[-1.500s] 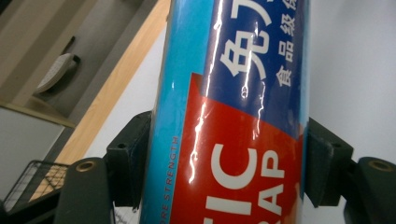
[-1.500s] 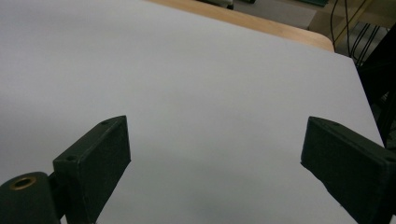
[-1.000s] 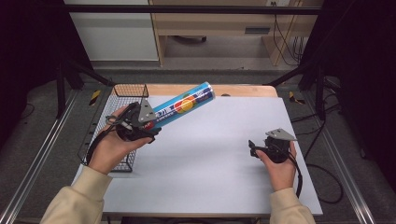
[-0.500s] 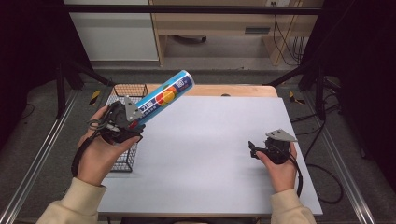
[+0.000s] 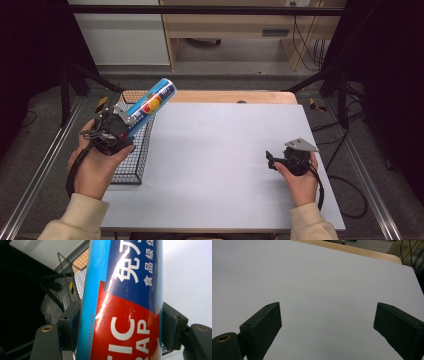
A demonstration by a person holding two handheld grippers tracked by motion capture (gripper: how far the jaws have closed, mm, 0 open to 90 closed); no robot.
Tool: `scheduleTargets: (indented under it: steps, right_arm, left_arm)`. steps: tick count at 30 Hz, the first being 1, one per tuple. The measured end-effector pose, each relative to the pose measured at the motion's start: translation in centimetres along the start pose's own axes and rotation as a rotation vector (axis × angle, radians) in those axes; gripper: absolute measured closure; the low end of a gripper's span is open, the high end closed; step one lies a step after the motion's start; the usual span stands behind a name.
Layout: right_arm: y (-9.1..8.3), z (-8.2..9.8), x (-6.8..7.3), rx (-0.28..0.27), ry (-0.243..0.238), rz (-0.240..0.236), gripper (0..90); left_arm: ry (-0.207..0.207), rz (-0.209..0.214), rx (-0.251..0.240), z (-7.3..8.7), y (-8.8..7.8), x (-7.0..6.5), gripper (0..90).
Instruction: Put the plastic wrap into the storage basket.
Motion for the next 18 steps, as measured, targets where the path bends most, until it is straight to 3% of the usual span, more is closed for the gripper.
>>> scheduleTargets:
  steps: [18]
  right_arm:
    - [0.2,0.2,0.0,0.022,0.001,-0.013,8.1]
  left_arm:
    - [-0.046,0.019,0.135,1.2,2.6,0.0,30.5]
Point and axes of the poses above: each handheld gripper's, and its own axes: y roughly forward along the jaws, z roughly out of its underside, x roughly to its left, the point moved 2 cm from there along y, roughly forward along the jaws, and after that the axes turned 9 degrees about y, right-handed, at the moved point
